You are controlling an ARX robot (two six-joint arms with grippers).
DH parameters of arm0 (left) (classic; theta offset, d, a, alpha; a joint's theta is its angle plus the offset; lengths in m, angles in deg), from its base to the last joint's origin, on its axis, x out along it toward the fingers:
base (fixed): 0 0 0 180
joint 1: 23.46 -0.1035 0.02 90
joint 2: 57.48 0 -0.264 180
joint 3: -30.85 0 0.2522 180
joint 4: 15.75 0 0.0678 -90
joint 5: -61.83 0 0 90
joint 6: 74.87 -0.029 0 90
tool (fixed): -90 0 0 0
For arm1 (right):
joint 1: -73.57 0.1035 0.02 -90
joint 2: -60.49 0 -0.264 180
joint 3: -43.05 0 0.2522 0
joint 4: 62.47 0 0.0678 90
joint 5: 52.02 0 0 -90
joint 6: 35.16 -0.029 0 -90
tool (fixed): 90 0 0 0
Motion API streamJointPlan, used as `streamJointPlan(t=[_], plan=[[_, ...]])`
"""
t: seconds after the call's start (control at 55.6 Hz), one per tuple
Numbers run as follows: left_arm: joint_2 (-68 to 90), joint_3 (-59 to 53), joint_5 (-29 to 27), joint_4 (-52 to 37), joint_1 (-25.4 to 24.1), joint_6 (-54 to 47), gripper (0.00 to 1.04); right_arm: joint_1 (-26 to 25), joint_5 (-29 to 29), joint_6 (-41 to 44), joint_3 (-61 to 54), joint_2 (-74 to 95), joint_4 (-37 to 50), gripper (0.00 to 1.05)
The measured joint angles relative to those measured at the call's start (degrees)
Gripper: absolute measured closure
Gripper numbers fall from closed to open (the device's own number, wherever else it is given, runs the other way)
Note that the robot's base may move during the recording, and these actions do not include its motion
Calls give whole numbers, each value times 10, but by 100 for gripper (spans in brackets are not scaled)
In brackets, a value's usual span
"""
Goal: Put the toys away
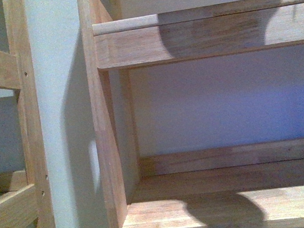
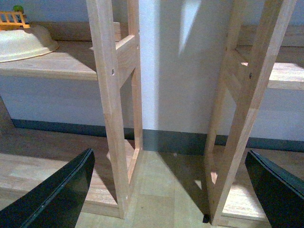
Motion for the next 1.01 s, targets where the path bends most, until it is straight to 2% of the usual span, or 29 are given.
streamJointPlan(t=[0.431, 0.755, 1.006], plan=[[0, 0, 0, 0, 0, 0, 6, -42, -79, -94, 147, 140, -2, 98], [0, 0, 0, 0, 0, 0, 6, -48, -88, -146, 212, 224, -1, 98], [0, 0, 0, 0, 0, 0, 6, -27, -82, -194, 243, 273, 8, 98]])
